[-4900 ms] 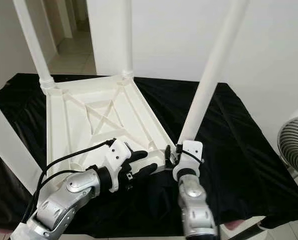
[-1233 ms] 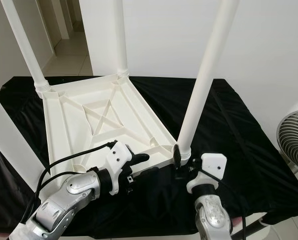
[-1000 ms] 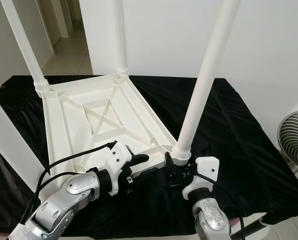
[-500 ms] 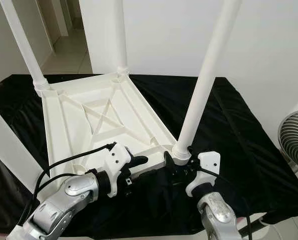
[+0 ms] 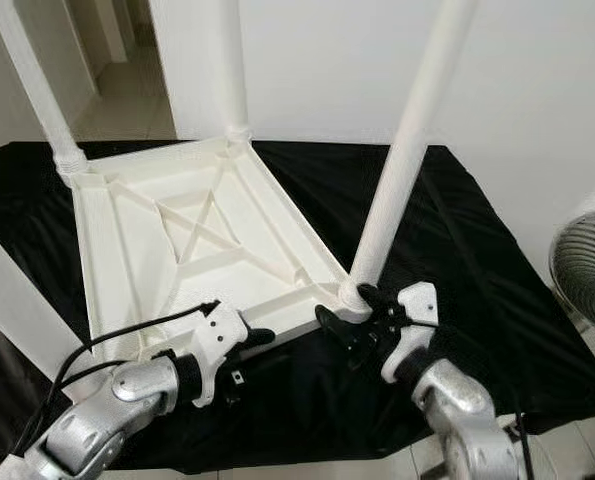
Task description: Building children table
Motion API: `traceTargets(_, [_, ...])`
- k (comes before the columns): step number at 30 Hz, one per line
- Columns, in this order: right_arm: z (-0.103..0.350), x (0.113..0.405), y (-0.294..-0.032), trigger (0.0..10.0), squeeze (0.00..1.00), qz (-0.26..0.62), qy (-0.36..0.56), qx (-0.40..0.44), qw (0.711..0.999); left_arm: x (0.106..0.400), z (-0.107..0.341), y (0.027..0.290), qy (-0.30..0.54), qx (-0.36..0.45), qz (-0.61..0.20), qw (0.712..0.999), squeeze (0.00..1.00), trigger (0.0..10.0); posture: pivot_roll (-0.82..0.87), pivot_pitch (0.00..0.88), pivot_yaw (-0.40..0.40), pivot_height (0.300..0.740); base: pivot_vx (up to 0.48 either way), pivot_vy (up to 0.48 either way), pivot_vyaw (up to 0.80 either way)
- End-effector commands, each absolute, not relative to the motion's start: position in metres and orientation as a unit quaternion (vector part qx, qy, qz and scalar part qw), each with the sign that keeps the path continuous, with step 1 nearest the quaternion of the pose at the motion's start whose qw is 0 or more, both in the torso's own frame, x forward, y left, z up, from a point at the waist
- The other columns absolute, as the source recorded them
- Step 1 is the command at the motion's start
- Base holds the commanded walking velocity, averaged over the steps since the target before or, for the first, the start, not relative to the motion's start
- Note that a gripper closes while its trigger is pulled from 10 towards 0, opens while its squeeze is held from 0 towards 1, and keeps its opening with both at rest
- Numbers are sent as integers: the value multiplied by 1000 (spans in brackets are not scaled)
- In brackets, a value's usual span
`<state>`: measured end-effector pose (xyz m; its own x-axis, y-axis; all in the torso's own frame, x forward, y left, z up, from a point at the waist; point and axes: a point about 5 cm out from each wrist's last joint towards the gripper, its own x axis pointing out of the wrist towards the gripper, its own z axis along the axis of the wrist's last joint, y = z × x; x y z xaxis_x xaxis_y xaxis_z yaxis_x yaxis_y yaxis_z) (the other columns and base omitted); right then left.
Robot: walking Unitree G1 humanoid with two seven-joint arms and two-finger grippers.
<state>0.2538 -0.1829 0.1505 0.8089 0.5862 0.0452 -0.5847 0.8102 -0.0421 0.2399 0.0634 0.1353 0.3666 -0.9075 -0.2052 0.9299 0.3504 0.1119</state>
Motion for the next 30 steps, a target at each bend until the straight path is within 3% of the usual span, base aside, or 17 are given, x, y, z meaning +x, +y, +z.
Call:
traceTargets(1, [153, 260, -189, 10000, 0, 299, -33, -25, 954, 242, 132, 70, 61, 110, -569, 813, 0, 10000, -52, 105, -16, 740, 0, 0, 0])
traceTargets(12, [174, 287, -194, 10000, 0, 269, -97, -60, 956, 279, 139, 107, 48, 172, -504, 845, 0, 10000, -43, 119, -11, 740, 0, 0, 0])
traceTargets(20, [177, 288, -179, 10000, 0, 245, -138, -43, 959, 301, 151, 127, 27, 177, -447, 876, 0, 10000, -40, 119, -6, 740, 0, 0, 0])
traceTargets(30, [170, 287, -178, 10000, 0, 244, -125, -39, 961, 286, 148, 112, 23, 160, -480, 862, 0, 10000, -36, 116, -5, 740, 0, 0, 0])
